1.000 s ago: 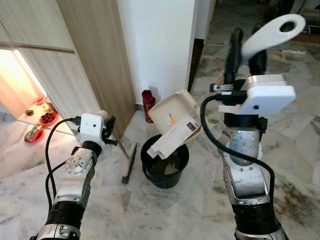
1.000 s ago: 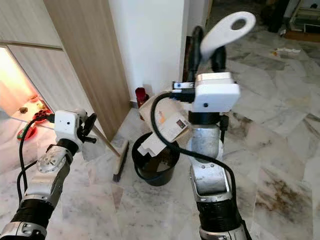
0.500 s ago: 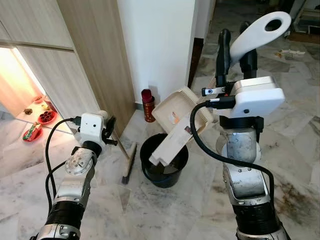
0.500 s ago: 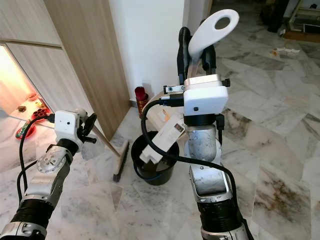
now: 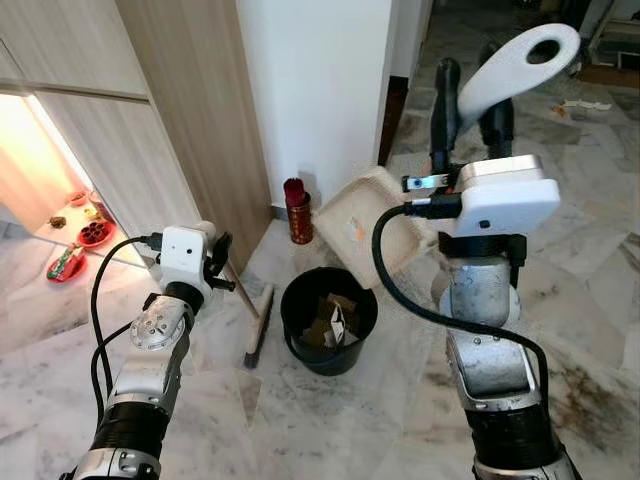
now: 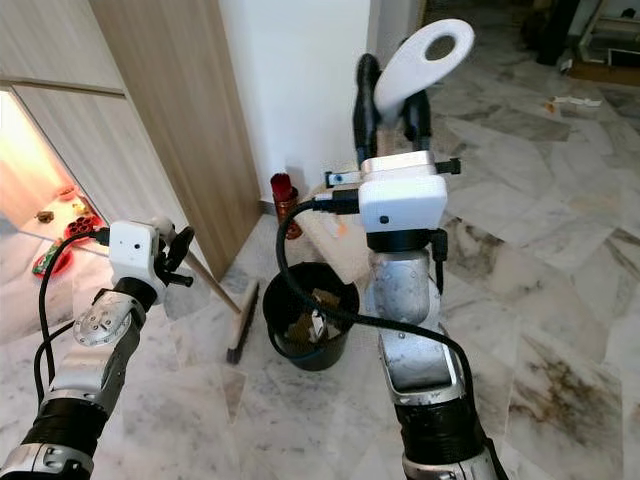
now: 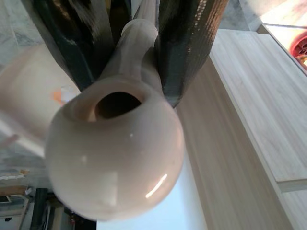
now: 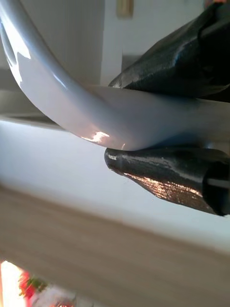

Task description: Sweep floor

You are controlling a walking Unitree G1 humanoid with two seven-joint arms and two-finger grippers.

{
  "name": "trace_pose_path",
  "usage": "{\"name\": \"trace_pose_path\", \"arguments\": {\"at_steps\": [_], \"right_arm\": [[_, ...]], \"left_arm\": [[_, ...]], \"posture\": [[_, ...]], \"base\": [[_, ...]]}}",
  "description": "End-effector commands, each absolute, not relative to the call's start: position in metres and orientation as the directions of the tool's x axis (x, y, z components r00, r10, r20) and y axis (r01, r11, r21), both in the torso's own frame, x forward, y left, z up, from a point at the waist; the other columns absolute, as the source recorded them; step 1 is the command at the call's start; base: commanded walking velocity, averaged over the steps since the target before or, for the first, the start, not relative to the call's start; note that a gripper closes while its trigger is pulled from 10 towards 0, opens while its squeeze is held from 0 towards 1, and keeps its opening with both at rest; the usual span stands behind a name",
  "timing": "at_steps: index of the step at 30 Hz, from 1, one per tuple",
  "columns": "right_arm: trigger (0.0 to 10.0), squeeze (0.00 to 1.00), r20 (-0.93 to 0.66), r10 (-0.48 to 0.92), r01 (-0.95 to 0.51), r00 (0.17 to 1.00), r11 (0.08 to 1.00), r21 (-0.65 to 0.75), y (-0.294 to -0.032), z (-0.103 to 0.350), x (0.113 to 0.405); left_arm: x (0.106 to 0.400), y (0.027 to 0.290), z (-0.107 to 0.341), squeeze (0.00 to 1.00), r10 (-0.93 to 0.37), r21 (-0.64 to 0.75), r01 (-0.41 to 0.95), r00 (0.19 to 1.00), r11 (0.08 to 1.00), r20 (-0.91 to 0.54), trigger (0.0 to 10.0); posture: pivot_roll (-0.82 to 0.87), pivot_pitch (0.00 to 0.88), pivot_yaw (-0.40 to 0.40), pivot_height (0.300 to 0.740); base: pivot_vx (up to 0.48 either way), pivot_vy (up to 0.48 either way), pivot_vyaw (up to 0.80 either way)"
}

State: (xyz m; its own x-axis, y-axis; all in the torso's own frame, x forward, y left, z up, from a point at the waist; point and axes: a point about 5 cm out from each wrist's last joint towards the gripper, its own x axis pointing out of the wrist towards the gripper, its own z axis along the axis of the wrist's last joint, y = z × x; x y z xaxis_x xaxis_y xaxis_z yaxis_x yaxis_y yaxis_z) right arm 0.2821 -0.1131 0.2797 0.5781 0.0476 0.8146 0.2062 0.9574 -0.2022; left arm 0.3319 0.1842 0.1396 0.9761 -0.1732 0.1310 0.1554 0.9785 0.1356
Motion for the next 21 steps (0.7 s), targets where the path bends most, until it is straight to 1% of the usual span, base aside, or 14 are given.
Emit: {"name": "trace_pose_path", "arguments": {"at_steps": [1,2,4,5,8,9,10,11,12,13,17,18,21], "right_arm": [[10.0,0.00,0.865,0.006,0.296,0.502,0.939,-0.178,-0.125,0.297,0.273],[10.0,0.00,0.855,-0.024,0.351,0.518,0.918,-0.187,-0.132,0.295,0.274],[10.0,0.00,0.844,-0.062,0.380,0.532,0.909,-0.173,-0.140,0.292,0.275],[10.0,0.00,0.825,-0.102,0.413,0.556,0.895,-0.168,-0.146,0.288,0.277],[10.0,0.00,0.784,-0.178,0.443,0.594,0.886,-0.135,-0.157,0.279,0.279],[10.0,0.00,0.724,-0.275,0.456,0.633,0.888,-0.061,-0.168,0.267,0.281],[10.0,0.00,0.724,-0.275,0.456,0.633,0.888,-0.061,-0.168,0.267,0.281],[10.0,0.00,0.649,-0.363,0.472,0.669,0.881,0.006,-0.180,0.253,0.283],[10.0,0.00,0.649,-0.363,0.472,0.669,0.881,0.006,-0.180,0.253,0.283],[10.0,0.00,0.588,-0.416,0.486,0.693,0.873,0.045,-0.188,0.241,0.284],[10.0,0.00,0.429,-0.528,0.513,0.733,0.843,0.162,-0.206,0.208,0.285],[10.0,0.00,0.395,-0.544,0.524,0.741,0.835,0.167,-0.210,0.200,0.286],[10.0,0.00,0.351,-0.558,0.555,0.752,0.823,0.118,-0.221,0.182,0.285]], "left_arm": [[0.330,0.183,0.153,0.00,-0.185,0.152,0.155,0.960,0.976,0.209,10.0],[0.330,0.183,0.153,0.00,-0.186,0.153,0.156,0.960,0.976,0.207,10.0],[0.330,0.183,0.152,0.00,-0.187,0.154,0.157,0.961,0.976,0.205,10.0],[0.330,0.183,0.152,0.00,-0.187,0.156,0.157,0.961,0.975,0.203,10.0],[0.330,0.183,0.152,0.00,-0.190,0.167,0.157,0.961,0.973,0.199,10.0],[0.330,0.183,0.152,0.00,-0.189,0.167,0.157,0.962,0.973,0.199,10.0],[0.330,0.183,0.152,0.00,-0.189,0.167,0.157,0.962,0.973,0.199,10.0],[0.330,0.183,0.151,0.00,-0.189,0.167,0.156,0.962,0.973,0.198,10.0],[0.330,0.183,0.151,0.00,-0.189,0.167,0.156,0.962,0.973,0.198,10.0],[0.331,0.184,0.151,0.00,-0.187,0.167,0.155,0.963,0.974,0.197,10.0],[0.331,0.184,0.151,0.00,-0.185,0.166,0.153,0.964,0.974,0.193,10.0],[0.331,0.184,0.150,0.00,-0.184,0.165,0.153,0.964,0.974,0.191,10.0],[0.330,0.185,0.148,0.00,-0.173,0.157,0.145,0.967,0.977,0.185,10.0]], "posture": [[0.09,0.078,0.039,0.740],[0.08,0.078,0.040,0.740],[0.08,0.078,0.040,0.740],[0.08,0.078,0.039,0.740],[0.08,0.077,0.040,0.740],[0.08,0.077,0.040,0.740],[0.08,0.077,0.040,0.740],[0.08,0.077,0.040,0.740],[0.08,0.077,0.040,0.740],[0.08,0.076,0.040,0.740],[0.08,0.074,0.038,0.740],[0.08,0.074,0.039,0.740],[0.08,0.069,0.038,0.740]], "base": [[0.000,0.000,0.00],[0.000,0.000,0.00],[0.000,0.000,0.00],[0.000,0.000,0.00],[0.000,0.000,0.00],[0.000,0.000,0.00],[0.000,0.000,0.00],[0.000,0.000,0.00],[0.000,0.000,0.00],[0.000,0.000,0.00],[0.000,0.000,0.00],[0.000,0.000,0.00],[0.000,0.000,0.00]]}}
